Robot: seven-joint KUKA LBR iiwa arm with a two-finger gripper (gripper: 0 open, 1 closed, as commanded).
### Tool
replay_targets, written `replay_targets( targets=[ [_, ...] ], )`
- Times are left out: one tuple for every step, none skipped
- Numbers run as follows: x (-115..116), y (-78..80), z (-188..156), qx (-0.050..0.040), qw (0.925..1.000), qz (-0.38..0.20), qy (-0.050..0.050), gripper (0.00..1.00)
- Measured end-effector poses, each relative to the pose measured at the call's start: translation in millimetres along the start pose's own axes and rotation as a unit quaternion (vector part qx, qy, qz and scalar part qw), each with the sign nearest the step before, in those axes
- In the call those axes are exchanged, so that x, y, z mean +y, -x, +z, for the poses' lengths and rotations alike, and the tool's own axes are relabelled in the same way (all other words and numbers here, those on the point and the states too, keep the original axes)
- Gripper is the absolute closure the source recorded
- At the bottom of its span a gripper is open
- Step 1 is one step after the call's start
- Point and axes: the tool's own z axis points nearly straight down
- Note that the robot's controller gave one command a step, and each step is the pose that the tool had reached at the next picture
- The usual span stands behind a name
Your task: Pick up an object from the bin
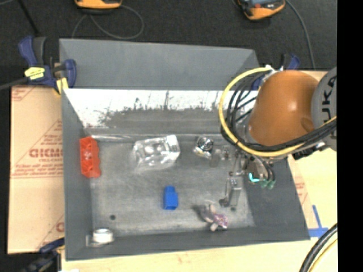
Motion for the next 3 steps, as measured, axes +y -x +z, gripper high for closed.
replay_targets(
  targets=[
    [-11,-23.1,142,-0.0091,0.9998,-0.017,0.000,0.00],
    [-38,-30.4,110,-0.0053,0.9996,0.026,0.000,0.00],
    [-17,-26.8,111,-0.0057,0.9676,0.252,0.001,0.00]
  ],
)
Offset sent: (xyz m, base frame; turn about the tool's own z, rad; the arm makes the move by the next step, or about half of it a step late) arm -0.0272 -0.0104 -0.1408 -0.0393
